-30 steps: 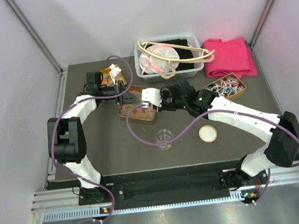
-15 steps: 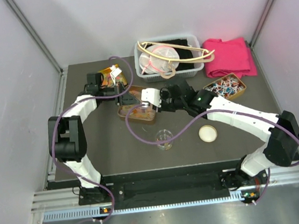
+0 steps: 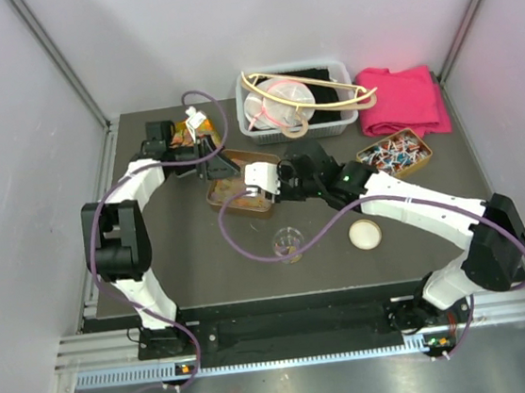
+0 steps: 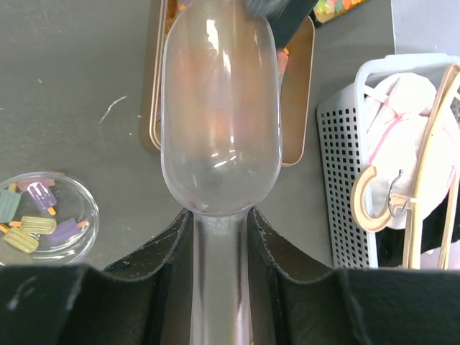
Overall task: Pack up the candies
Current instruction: Adjust the spatula, then scoop the fake candies from the storage box.
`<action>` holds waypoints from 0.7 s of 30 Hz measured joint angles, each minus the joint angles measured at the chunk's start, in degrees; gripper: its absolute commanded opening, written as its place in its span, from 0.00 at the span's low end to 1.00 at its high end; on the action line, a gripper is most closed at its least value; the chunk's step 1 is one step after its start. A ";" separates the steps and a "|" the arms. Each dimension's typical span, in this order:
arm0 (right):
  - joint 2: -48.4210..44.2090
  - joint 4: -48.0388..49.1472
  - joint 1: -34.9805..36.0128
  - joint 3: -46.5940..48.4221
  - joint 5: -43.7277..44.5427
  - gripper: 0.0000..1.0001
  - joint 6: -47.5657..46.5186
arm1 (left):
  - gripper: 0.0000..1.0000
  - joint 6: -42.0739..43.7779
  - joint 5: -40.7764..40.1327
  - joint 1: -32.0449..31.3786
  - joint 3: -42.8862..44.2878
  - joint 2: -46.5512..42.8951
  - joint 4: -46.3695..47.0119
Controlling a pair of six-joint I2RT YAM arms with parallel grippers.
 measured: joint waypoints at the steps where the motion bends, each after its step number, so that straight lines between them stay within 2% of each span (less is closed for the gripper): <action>1: 0.00 0.20 -0.11 -0.31 0.24 0.00 -0.22 | 0.99 0.70 -0.02 0.61 0.66 0.02 -0.68; 5: 0.00 0.00 -0.66 -1.18 2.12 0.00 -1.07 | 0.99 5.38 0.37 5.20 4.66 1.27 -5.68; 7: 0.00 0.13 -1.31 -1.16 3.37 0.00 -1.62 | 0.99 11.17 0.09 7.54 7.30 2.95 -10.73; 12: 2.19 0.09 -1.86 0.09 7.82 0.00 -4.17 | 0.99 22.05 -5.68 9.25 10.93 7.17 -21.59; 19: 8.44 -1.27 -1.99 4.72 13.73 0.00 -9.64 | 0.99 20.50 -16.68 7.43 1.68 7.15 -17.27; 21: 9.62 -1.70 -1.99 6.45 15.06 0.00 -11.47 | 0.99 18.97 -17.29 7.06 0.57 6.62 -15.91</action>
